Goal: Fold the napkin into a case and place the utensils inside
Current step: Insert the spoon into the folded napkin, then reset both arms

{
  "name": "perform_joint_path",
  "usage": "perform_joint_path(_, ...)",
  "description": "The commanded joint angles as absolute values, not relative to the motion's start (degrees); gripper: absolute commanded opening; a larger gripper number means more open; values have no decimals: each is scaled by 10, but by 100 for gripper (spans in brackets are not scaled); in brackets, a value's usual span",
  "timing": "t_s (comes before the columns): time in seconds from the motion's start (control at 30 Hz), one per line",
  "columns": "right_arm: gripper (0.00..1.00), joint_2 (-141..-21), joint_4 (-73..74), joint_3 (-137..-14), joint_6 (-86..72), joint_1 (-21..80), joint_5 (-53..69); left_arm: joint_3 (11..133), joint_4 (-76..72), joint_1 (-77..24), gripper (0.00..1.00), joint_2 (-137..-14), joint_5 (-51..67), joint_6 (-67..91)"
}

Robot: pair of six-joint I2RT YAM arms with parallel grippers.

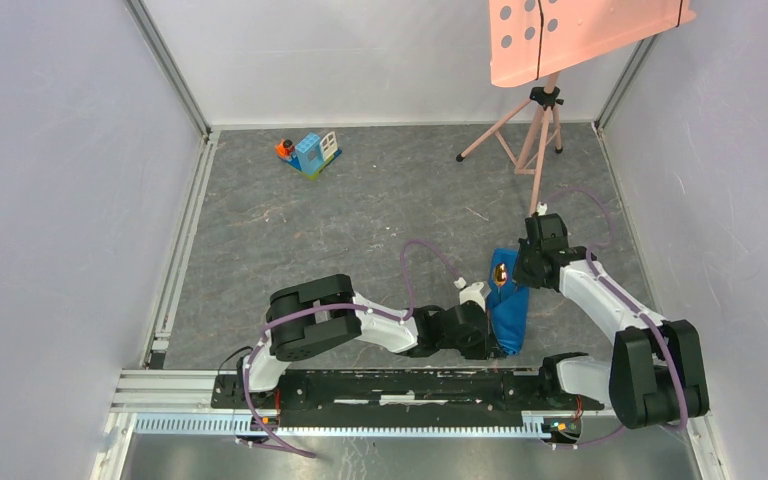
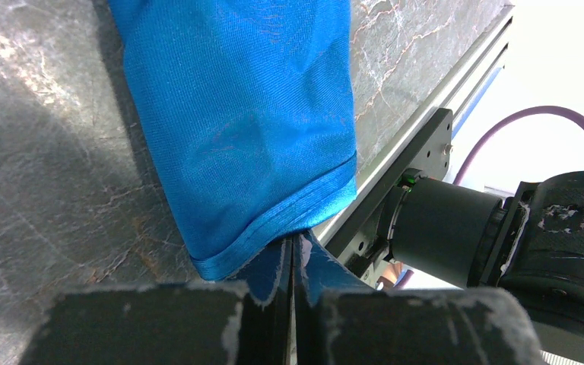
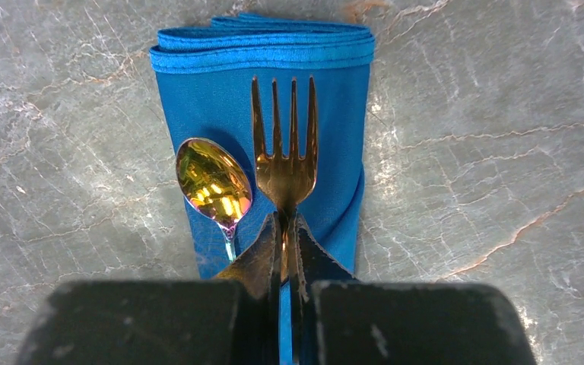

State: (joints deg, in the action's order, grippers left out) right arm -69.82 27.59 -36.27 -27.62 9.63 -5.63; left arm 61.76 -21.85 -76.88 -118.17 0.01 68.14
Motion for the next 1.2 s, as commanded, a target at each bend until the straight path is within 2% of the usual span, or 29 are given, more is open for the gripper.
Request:
perform_joint_path(0.0,0,-695,270,-340,-272,97,-46,609,-206,-768,2,-1182,-36,694)
perform_joint_path(0.23,0,-688,248,-308,-264,98,-29,607,-201,-768,2,-1177,-40,689)
perform_joint_path(0.33,13,-681,238,-306,-251,98,-37,609,-200,-768,2,-1177,-40,689)
perform_joint_path(0.57,34,-650,260,-340,-226,99,-33,607,-195,-768,4,-1162,-39,683)
perform_joint_path(0.77,48,-590,330,-431,-176,100,-19,579,-193,-783,22,-1109,-56,668)
perform_joint_path(0.8,52,-574,343,-449,-164,101,-12,572,-192,-789,28,-1094,-58,663)
perform_joint_path(0.87,56,-540,358,-491,-130,101,31,558,-185,-798,34,-1059,-66,656)
perform_joint_path(1.0,71,-477,394,-579,-79,102,117,517,-175,-809,38,-969,-69,629)
perform_joint_path(1.07,74,-454,416,-627,-64,102,160,497,-160,-817,39,-899,-82,605)
perform_joint_path(1.17,89,-420,444,-715,-56,102,196,508,-50,-820,40,-792,-124,518)
